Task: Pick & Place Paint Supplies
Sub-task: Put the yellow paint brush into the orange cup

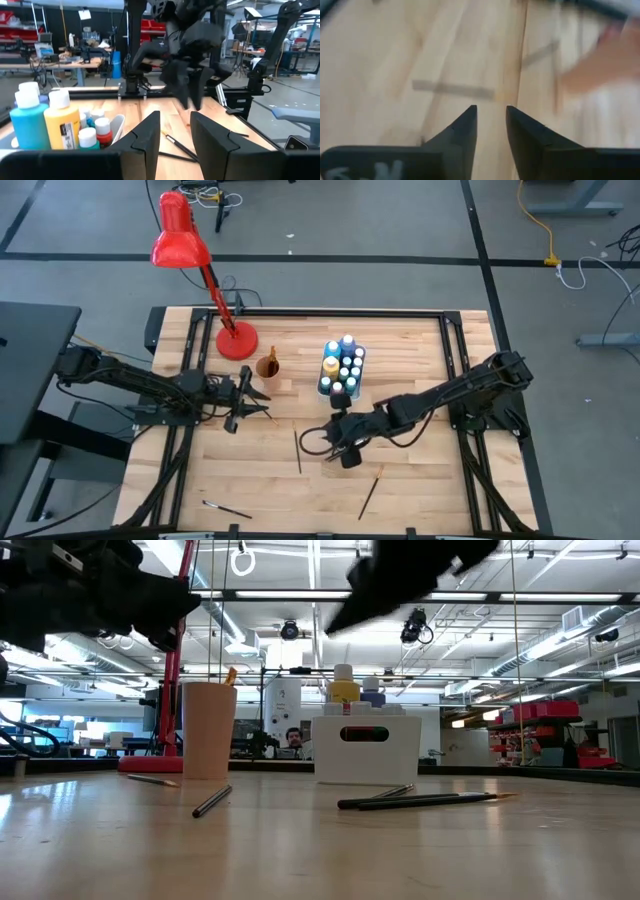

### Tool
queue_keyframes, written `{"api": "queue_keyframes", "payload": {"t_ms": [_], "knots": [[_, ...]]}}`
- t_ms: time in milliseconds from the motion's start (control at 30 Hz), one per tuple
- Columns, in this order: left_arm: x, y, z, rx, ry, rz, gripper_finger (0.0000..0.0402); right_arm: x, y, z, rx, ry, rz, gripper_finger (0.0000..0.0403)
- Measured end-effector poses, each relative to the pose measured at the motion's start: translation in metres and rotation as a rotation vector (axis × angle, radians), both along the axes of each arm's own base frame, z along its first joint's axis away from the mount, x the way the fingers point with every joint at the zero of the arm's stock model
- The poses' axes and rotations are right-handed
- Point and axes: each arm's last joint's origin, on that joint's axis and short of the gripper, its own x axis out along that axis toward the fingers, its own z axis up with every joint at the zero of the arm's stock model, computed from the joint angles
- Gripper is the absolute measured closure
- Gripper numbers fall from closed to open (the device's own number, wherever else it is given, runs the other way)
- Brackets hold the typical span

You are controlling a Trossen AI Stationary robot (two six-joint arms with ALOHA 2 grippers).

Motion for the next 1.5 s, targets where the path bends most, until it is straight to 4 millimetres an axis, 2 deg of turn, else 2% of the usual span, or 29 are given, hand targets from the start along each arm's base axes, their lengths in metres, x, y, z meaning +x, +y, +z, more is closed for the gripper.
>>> {"api": "queue_keyframes", "payload": {"t_ms": [267, 367, 600, 833, 1100, 1233, 1400, 1500], "knots": [[0.0, 0.0, -0.002, -0.016, 0.021, 0.0, 0.0286, -0.033, -0.013, -0.025, 0.025, 0.428, -0.167, 0.0255], [0.0, 0.0, -0.002, -0.016, 0.021, 0.0, 0.0286, -0.039, -0.014, -0.035, 0.034, 0.467, -0.191, 0.0254], [0.0, 0.0, -0.002, -0.033, 0.023, -0.001, 0.0286, -0.061, -0.019, -0.072, 0.069, 0.59, -0.168, 0.0263], [0.0, 0.0, -0.002, -0.03, 0.022, -0.001, 0.0286, -0.071, -0.019, -0.091, 0.166, 0.629, -0.122, 0.0273], [0.0, 0.0, -0.002, -0.031, 0.022, 0.01, 0.0286, -0.077, -0.021, -0.103, 0.116, 0.579, -0.085, 0.0288], [0.0, 0.001, -0.002, -0.033, 0.022, 0.038, 0.0286, -0.078, -0.022, -0.105, 0.088, 0.589, -0.035, 0.032], [0.0, 0.002, -0.002, -0.034, 0.023, 0.056, 0.0286, -0.079, -0.022, -0.105, 0.051, 0.593, 0.019, 0.0387], [0.0, 0.002, -0.002, -0.035, 0.023, 0.067, 0.0286, -0.077, -0.021, -0.103, 0.035, 0.592, 0.052, 0.0393]]}}
